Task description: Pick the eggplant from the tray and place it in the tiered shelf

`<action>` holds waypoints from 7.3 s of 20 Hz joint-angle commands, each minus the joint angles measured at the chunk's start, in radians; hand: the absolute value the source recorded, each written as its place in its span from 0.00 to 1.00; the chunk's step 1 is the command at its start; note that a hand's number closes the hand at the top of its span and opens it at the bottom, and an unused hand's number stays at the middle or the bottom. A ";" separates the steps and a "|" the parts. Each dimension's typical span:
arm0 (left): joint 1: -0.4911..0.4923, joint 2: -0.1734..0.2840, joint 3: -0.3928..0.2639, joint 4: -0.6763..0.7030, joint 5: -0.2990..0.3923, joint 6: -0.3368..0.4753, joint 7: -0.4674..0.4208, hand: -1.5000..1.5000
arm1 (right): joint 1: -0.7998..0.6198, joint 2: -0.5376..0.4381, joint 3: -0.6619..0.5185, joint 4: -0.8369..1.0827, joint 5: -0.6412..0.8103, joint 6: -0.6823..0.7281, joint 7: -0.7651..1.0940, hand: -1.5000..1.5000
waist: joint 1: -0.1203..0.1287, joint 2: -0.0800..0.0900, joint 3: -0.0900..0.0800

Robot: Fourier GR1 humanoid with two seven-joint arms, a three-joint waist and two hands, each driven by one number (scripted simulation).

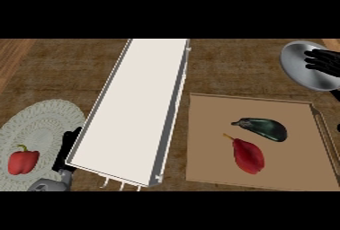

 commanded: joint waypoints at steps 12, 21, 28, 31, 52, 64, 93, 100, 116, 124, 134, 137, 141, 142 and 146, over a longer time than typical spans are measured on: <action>0.057 -0.017 0.016 0.008 -0.035 0.010 -0.043 0.50 | 0.063 -0.031 0.219 -0.533 0.510 -0.305 0.208 0.00 | -0.032 -0.008 -0.002; 0.024 -0.034 0.056 0.041 -0.036 -0.040 -0.026 0.50 | 0.139 0.075 0.253 -0.675 0.574 -0.180 0.448 0.00 | -0.029 -0.005 -0.002; -0.020 -0.067 0.087 0.083 -0.069 -0.062 -0.035 0.50 | 0.159 0.104 0.147 -0.691 0.626 -0.092 0.482 0.00 | -0.027 -0.004 -0.002; 0.098 -0.027 0.081 -0.082 -0.065 -0.072 0.015 0.50 | 0.158 0.180 0.212 -0.635 0.773 -0.206 0.466 0.00 | -0.013 -0.004 -0.001; 0.068 -0.126 0.145 -0.051 -0.148 -0.112 0.018 0.50 | 0.176 0.332 0.169 -0.502 1.120 -0.225 0.300 0.00 | -0.015 -0.003 -0.001; 0.036 -0.140 0.193 -0.016 -0.174 -0.148 0.005 0.50 | 0.196 0.339 0.156 -0.356 1.253 -0.344 0.054 1.00 | -0.018 -0.002 -0.001; 0.044 -0.146 0.231 -0.026 -0.186 -0.200 0.010 0.50 | -0.191 0.291 -0.047 -0.228 1.085 -0.362 -0.487 1.00 | -0.018 -0.004 -0.002; 0.108 -0.160 0.198 -0.086 -0.212 -0.186 0.021 0.50 | -0.372 0.366 -0.206 -0.191 0.809 -0.138 -0.276 1.00 | -0.013 -0.007 -0.002; 0.052 -0.170 0.211 -0.060 -0.211 -0.205 0.051 0.50 | -0.796 0.684 -0.172 0.021 0.840 -0.353 0.147 1.00 | 0.005 0.000 -0.002; -0.040 -0.179 0.240 0.038 -0.210 -0.200 0.026 0.50 | -0.864 0.775 -0.080 0.216 0.941 -0.466 -0.004 1.00 | 0.001 0.006 -0.003; 0.011 -0.189 0.207 -0.020 -0.235 -0.200 0.016 0.50 | -0.910 0.830 0.110 0.426 0.870 -0.558 -0.007 1.00 | 0.036 0.007 -0.003; -0.008 -0.183 0.211 0.014 -0.236 -0.207 0.008 0.50 | -0.849 0.830 -0.021 0.461 0.654 -0.352 0.015 1.00 | 0.058 0.011 -0.004; -0.007 -0.201 0.182 0.003 -0.236 -0.222 0.020 0.50 | -0.874 0.829 -0.111 0.560 0.490 -0.235 0.131 0.00 | 0.072 0.009 -0.004; -0.032 -0.199 0.187 -0.001 -0.237 -0.218 0.044 0.50 | -0.866 0.829 -0.141 0.580 0.441 -0.234 0.132 0.00 | 0.081 0.012 -0.004; -0.040 -0.180 0.210 -0.007 -0.221 -0.230 0.055 0.50 | -0.889 0.829 -0.194 0.626 0.287 -0.257 0.170 0.00 | 0.070 0.003 -0.003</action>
